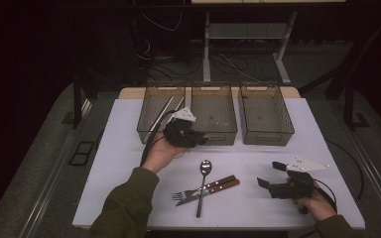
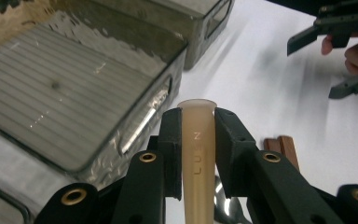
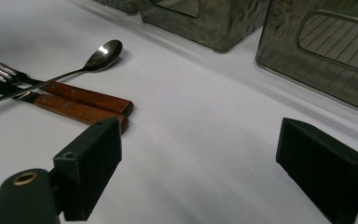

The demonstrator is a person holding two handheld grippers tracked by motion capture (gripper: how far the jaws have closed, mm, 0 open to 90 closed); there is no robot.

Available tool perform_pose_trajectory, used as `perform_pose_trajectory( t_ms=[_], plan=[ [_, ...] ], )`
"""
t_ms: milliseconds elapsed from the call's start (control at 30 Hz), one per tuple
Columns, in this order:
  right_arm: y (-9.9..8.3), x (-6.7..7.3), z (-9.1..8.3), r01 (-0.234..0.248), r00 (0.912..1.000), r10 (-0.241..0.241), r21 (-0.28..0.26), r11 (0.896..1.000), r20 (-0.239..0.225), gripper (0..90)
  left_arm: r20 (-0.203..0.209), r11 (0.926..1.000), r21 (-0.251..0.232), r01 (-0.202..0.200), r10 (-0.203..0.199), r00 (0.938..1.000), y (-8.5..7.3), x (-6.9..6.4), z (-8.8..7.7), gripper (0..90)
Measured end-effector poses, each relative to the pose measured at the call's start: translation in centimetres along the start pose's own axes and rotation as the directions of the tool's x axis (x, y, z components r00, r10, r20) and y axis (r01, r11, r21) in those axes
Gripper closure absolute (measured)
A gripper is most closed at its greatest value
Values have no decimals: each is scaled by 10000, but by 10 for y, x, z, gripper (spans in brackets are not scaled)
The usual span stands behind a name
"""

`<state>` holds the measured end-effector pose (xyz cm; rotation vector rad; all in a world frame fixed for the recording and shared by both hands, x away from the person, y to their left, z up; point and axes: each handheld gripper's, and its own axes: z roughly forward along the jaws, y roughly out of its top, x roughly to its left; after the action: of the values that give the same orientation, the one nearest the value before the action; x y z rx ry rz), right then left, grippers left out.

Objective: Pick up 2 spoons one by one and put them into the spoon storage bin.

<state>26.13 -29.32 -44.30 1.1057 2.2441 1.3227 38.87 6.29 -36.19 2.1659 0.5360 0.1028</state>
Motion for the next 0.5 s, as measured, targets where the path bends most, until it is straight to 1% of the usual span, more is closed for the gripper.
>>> perform_pose_trajectory(
  t_ms=[67, 133, 367, 500],
  plan=[
    [0, 0, 0, -10, 10000, 10, 24, 10000, -5, 144, -27, 10000, -69, -67, 66, 10000, 5, 2, 1, 728],
    [0, 0, 0, -17, 10000, 17, 7, 10000, -8, 144, -14, 9999, -115, -5, 5, 10000, 10, 4, 2, 728],
    [0, 0, -1, -59, 10000, 59, -46, 10000, -24, 144, -80, 9998, -154, -156, 155, 9998, 26, 11, 10, 728],
    [0, 0, -2, -90, 10000, 90, -101, 9999, 5, 143, -127, 9998, -178, -82, 80, 9999, 33, 15, 16, 728]
  ],
)
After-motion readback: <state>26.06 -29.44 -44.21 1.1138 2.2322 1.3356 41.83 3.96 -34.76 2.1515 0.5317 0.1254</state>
